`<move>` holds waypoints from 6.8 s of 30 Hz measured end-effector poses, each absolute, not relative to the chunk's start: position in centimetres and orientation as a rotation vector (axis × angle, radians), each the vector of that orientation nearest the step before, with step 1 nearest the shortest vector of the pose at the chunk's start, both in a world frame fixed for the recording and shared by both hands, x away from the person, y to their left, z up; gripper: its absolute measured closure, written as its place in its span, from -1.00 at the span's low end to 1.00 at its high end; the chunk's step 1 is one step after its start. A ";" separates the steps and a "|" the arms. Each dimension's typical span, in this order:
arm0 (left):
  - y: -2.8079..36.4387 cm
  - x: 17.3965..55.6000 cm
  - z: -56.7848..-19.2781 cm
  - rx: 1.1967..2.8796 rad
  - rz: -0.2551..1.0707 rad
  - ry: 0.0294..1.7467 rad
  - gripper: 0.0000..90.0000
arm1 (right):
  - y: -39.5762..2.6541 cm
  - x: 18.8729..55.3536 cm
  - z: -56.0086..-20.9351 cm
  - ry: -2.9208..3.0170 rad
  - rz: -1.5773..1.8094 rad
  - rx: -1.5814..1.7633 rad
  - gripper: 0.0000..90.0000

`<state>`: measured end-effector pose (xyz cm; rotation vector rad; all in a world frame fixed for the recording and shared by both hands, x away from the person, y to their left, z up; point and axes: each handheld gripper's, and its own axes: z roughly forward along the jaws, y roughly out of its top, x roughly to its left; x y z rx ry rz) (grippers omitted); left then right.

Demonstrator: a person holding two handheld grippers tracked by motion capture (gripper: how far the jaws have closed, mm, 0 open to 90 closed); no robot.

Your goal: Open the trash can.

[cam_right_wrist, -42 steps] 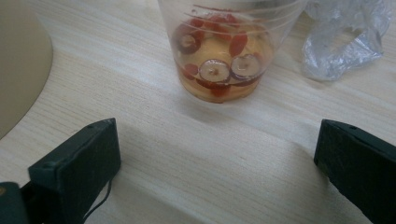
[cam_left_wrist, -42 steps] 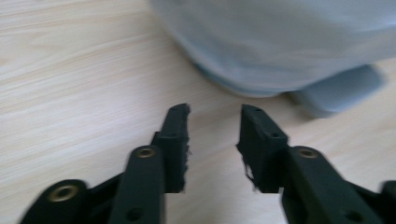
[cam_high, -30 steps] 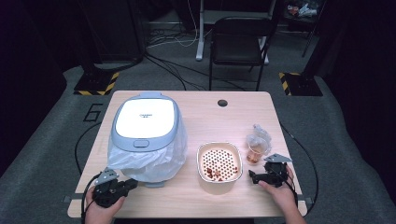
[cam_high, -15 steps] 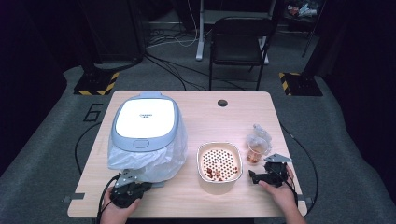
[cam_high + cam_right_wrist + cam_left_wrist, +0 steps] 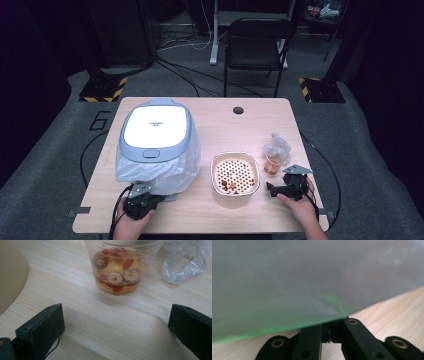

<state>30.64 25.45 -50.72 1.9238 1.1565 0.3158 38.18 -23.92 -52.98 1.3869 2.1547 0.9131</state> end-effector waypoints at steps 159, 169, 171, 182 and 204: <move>25.4 31.2 -51.7 1.992 0.304 1.123 1.00 | -26.3 49.6 -45.8 2.136 0.886 1.526 0.87; 25.4 31.2 -51.7 1.991 0.306 1.123 1.00 | -26.5 48.8 -44.0 2.122 0.936 1.455 0.93; 25.4 31.2 -51.7 1.991 0.306 1.123 1.00 | -26.4 48.7 -43.4 2.114 0.952 1.449 0.93; 25.4 31.2 -51.7 1.993 0.305 1.122 1.00 | -25.6 48.2 -39.7 2.085 1.023 1.384 0.93; 25.6 31.3 -51.7 1.995 0.294 1.117 1.00 | -20.1 43.6 -31.8 2.234 1.229 1.070 0.93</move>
